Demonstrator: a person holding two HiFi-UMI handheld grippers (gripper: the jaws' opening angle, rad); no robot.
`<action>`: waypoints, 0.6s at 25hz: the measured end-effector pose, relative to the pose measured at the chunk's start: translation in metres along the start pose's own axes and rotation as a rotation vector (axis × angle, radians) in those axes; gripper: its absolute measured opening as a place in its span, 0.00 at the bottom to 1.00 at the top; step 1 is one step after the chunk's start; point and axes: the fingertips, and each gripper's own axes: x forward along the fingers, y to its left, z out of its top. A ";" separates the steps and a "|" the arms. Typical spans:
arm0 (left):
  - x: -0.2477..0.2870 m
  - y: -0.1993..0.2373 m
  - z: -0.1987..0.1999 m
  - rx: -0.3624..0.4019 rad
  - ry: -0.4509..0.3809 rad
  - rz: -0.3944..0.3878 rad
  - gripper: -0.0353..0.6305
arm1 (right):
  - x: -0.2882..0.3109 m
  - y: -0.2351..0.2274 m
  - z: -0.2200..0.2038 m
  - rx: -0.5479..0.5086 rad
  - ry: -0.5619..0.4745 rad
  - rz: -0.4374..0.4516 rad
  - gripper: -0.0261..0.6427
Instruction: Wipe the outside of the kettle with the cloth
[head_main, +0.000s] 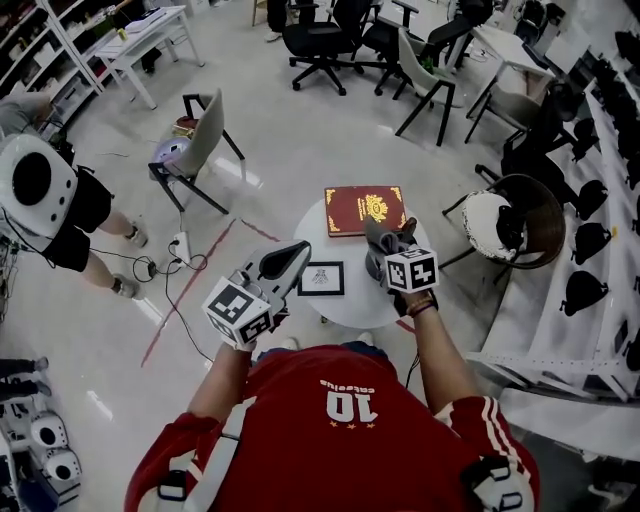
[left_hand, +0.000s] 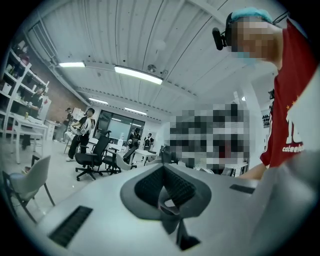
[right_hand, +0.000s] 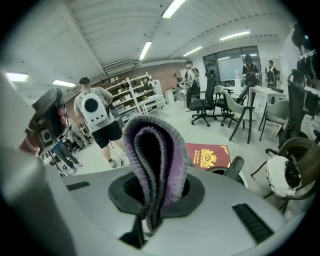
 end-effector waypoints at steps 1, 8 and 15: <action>-0.002 0.001 0.001 -0.001 -0.003 0.002 0.06 | 0.000 0.004 0.002 -0.002 -0.003 0.006 0.11; -0.023 0.010 0.012 0.000 -0.016 0.018 0.06 | 0.003 0.038 0.023 -0.028 -0.040 0.053 0.11; -0.037 0.016 0.011 0.003 -0.017 0.022 0.06 | -0.004 0.058 0.036 -0.046 -0.107 0.062 0.11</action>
